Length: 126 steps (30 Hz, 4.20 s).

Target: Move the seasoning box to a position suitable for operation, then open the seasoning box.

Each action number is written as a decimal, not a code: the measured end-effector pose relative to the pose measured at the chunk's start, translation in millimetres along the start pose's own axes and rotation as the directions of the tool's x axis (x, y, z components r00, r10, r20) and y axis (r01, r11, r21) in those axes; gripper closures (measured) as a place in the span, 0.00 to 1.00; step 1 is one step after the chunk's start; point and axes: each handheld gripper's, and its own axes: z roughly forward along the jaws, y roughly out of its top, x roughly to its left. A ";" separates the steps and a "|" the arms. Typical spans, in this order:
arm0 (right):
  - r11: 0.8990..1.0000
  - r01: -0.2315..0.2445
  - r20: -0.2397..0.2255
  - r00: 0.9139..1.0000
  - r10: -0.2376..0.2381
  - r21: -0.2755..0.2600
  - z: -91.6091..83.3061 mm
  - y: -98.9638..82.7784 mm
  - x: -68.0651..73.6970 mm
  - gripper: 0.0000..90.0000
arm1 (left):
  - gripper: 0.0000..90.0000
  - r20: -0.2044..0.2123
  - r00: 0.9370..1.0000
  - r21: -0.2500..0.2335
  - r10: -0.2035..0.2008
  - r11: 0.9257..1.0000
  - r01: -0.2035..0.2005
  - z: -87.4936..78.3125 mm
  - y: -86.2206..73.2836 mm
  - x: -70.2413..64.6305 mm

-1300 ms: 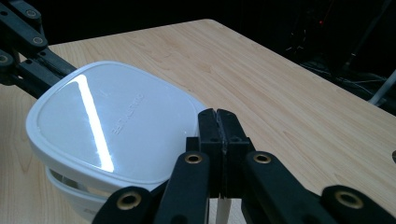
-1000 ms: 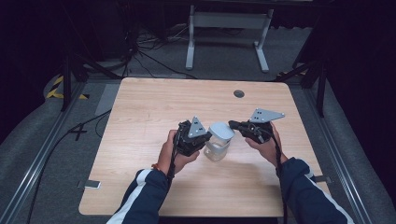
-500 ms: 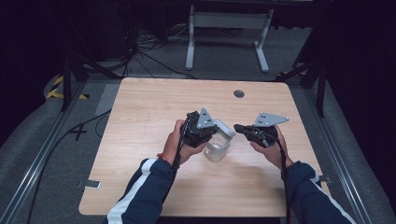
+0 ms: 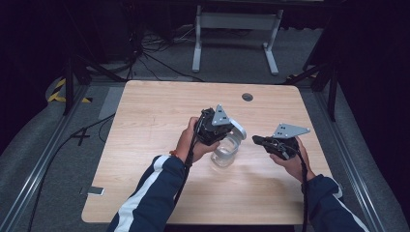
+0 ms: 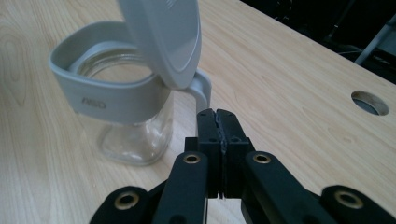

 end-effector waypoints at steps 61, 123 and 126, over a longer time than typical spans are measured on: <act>0.998 -0.001 0.018 1.000 0.000 0.062 -45.3 -27.4 4.6 0.86 | 0.75 -0.064 0.996 0.114 0.057 0.992 -0.050 -70.2 -92.4 3.7; 0.948 -0.281 0.229 0.943 0.243 0.152 -129.2 -168.6 -20.3 0.33 | 0.17 -0.135 0.950 0.189 -0.281 0.934 0.303 -126.3 -262.5 43.3; 0.943 -0.293 0.230 0.940 0.253 0.157 -128.8 -167.9 -20.1 0.32 | 0.17 -0.138 0.950 0.190 -0.282 0.933 0.305 -126.3 -262.3 43.0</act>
